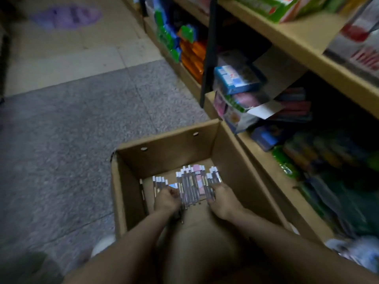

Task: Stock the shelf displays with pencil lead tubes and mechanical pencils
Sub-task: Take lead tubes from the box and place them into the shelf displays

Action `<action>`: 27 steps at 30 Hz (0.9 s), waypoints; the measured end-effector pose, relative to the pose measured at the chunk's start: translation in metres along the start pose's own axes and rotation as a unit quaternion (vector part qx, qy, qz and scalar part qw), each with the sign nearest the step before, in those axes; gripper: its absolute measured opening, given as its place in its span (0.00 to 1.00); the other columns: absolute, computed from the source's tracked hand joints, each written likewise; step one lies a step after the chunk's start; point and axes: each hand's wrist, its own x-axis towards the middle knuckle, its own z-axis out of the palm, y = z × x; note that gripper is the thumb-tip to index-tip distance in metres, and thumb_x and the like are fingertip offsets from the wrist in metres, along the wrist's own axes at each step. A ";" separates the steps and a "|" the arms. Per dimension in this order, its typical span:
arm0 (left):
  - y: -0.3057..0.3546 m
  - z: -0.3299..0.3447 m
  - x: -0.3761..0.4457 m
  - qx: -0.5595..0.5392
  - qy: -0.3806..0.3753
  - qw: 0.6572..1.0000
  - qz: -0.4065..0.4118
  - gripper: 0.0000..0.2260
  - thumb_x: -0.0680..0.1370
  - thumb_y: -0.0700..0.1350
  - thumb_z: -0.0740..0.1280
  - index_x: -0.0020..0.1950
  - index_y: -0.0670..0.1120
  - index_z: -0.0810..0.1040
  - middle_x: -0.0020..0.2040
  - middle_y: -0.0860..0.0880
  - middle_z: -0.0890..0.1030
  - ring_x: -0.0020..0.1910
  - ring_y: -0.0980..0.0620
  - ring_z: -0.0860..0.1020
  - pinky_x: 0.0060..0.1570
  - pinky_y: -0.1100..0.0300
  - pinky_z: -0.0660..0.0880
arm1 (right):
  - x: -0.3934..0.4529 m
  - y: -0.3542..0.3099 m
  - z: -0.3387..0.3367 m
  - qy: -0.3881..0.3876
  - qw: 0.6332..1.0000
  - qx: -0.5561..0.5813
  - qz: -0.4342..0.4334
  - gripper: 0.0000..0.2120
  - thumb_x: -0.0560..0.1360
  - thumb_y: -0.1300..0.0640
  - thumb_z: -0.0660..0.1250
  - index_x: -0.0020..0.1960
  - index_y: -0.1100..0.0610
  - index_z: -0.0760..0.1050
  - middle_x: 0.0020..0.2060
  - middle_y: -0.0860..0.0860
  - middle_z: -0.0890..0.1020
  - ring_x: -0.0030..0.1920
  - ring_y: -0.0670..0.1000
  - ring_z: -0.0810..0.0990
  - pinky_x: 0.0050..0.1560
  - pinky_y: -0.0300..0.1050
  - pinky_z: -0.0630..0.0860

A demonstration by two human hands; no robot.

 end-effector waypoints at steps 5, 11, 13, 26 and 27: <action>-0.018 0.018 0.010 -0.026 0.090 0.994 -0.057 0.17 0.74 0.39 0.72 0.62 0.44 0.76 0.61 0.44 0.77 0.59 0.45 0.76 0.62 0.54 0.74 | 0.055 0.000 0.023 -0.012 0.996 -0.083 -0.028 0.25 0.77 0.58 0.65 0.73 0.56 0.65 0.69 0.57 0.67 0.67 0.58 0.70 0.67 0.47 0.68; -0.024 0.030 0.017 0.008 0.131 0.991 -0.034 0.25 0.74 0.41 0.73 0.69 0.48 0.70 0.69 0.47 0.66 0.69 0.46 0.67 0.68 0.56 0.65 | 0.099 0.004 0.016 -0.043 0.971 -0.211 -0.102 0.44 0.73 0.52 0.72 0.79 0.53 0.49 0.74 0.55 0.59 0.72 0.57 0.63 0.69 0.51 0.65; -0.023 0.032 0.021 0.005 0.123 0.992 -0.038 0.28 0.74 0.40 0.73 0.71 0.50 0.68 0.70 0.47 0.64 0.69 0.45 0.67 0.68 0.54 0.66 | 0.108 0.003 0.013 -0.056 0.970 -0.216 -0.096 0.49 0.70 0.52 0.76 0.79 0.53 0.48 0.74 0.55 0.57 0.72 0.58 0.63 0.68 0.51 0.67; -0.021 0.012 0.050 0.091 0.034 0.995 0.002 0.27 0.67 0.42 0.78 0.61 0.55 0.70 0.67 0.47 0.65 0.62 0.44 0.71 0.53 0.56 0.75 | 0.115 -0.003 0.016 -0.011 0.979 -0.202 -0.033 0.54 0.58 0.51 0.83 0.74 0.55 0.54 0.72 0.56 0.59 0.72 0.59 0.60 0.70 0.52 0.67; -0.022 0.013 0.050 0.081 0.041 0.996 0.008 0.26 0.67 0.41 0.78 0.59 0.55 0.70 0.66 0.47 0.65 0.61 0.45 0.71 0.54 0.56 0.75 | 0.110 -0.002 0.017 0.007 0.983 -0.179 -0.035 0.52 0.58 0.52 0.83 0.73 0.54 0.55 0.71 0.56 0.61 0.71 0.58 0.63 0.68 0.52 0.67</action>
